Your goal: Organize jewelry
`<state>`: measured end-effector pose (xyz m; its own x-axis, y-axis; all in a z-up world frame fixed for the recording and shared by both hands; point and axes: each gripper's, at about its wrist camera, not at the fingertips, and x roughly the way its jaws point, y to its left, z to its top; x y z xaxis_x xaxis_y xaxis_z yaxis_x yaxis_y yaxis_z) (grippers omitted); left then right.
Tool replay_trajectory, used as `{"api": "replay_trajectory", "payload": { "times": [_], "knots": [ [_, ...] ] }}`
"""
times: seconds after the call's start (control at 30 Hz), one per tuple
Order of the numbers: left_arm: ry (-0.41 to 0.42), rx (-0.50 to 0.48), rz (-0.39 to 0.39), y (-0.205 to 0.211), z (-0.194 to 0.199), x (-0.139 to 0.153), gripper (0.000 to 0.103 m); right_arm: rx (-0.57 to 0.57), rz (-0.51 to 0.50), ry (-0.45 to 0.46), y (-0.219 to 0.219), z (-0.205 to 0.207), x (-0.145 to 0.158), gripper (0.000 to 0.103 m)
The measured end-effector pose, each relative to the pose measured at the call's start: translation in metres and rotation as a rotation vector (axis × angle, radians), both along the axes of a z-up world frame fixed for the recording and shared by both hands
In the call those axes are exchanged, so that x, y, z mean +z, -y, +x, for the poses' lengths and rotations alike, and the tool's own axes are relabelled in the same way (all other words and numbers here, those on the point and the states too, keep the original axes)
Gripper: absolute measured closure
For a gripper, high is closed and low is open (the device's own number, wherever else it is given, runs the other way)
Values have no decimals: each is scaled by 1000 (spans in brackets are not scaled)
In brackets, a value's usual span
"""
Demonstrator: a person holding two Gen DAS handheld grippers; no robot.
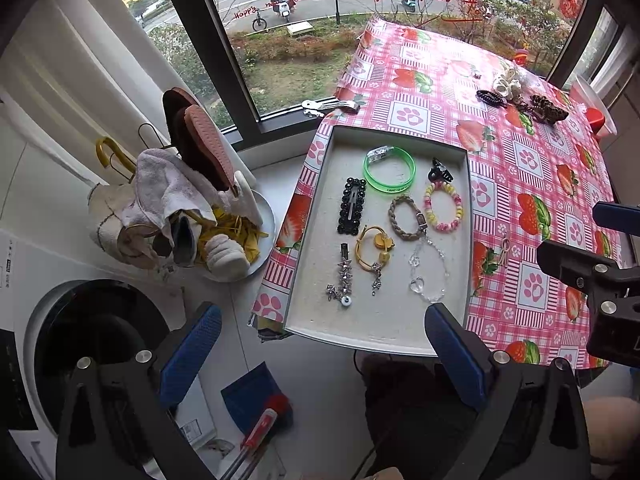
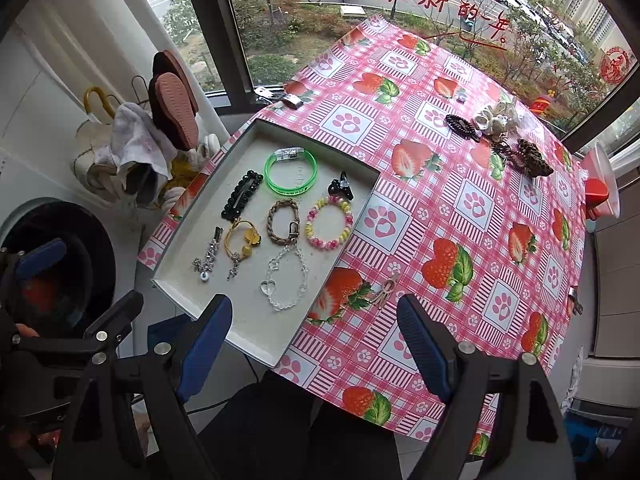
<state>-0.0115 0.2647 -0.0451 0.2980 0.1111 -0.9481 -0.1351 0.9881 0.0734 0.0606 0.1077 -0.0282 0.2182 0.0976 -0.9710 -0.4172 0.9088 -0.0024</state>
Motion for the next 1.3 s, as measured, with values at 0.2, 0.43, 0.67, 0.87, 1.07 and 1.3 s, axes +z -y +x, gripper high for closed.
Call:
{"api": "replay_trajectory", "payload": {
  "times": [0.2,0.43,0.67,0.87,1.07,1.3],
  "knots": [
    [1,2,0,-2,1,0,0,1,-1,1,-1,0,-1,17],
    [0,1,0,-2,1,0,0,-2,-1,0,-2,0,-1,17],
    [-1,2,2,-1,2,0,0,0,-1,0,-1,1,-1,17],
    [-2,2,1,-1,2,0,0,0,-2,-1,-1,2,-1,17],
    [-1,2,2,0,2,0,0,0,-3,-1,-1,3,-1,17],
    [-2,2,2,1,3,0,0,2,-3,-2,-1,4,-2,17]
  ]
}}
